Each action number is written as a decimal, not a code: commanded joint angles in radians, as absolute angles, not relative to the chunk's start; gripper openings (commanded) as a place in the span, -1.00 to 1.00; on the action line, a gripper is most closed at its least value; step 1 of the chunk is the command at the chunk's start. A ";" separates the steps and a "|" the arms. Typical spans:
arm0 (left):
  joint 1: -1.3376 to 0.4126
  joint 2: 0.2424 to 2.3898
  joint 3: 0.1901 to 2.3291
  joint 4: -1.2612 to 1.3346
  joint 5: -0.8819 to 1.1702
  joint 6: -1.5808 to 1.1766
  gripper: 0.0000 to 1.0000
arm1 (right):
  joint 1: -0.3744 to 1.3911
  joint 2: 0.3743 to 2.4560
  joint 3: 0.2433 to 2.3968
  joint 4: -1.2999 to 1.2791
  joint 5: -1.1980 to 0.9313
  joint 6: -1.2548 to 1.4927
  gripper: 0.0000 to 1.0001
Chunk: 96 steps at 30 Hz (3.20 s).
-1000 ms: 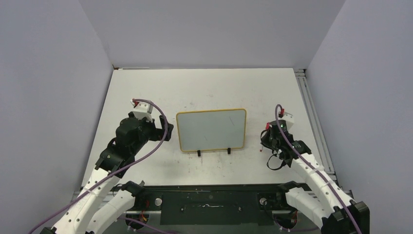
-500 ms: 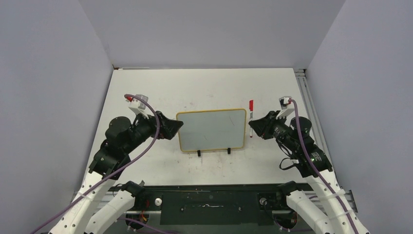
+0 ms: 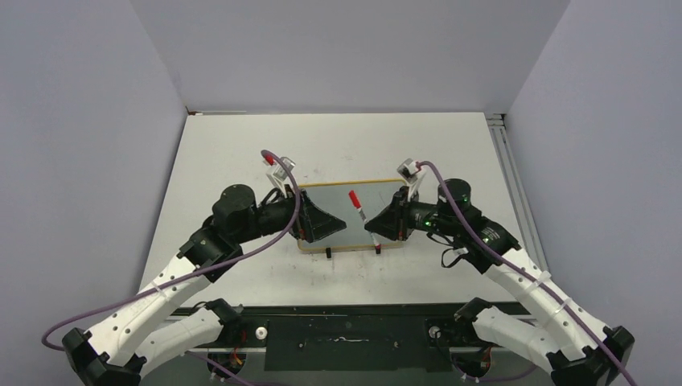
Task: Write a sentence on the whiteboard
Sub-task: Open the whiteboard marker at the center of the board.
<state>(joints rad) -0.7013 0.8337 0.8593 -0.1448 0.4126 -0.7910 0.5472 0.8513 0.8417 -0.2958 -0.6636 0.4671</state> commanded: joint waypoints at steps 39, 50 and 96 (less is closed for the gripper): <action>-0.646 0.802 0.879 -0.357 0.330 -0.839 0.35 | 0.991 1.074 1.067 -0.415 -0.430 0.284 -0.89; -0.634 0.803 0.863 -0.369 0.350 -0.849 0.19 | 0.999 1.048 1.055 -0.383 -0.350 0.284 -0.89; -0.584 0.760 0.737 -0.170 0.404 -1.049 -0.88 | 1.040 1.089 1.073 -0.385 -0.270 0.243 -0.89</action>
<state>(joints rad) -0.5892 0.7719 0.7319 -0.2317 0.3878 -1.0447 1.0317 1.0943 1.0325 -0.4213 -0.3012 0.2489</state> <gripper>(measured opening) 0.152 0.135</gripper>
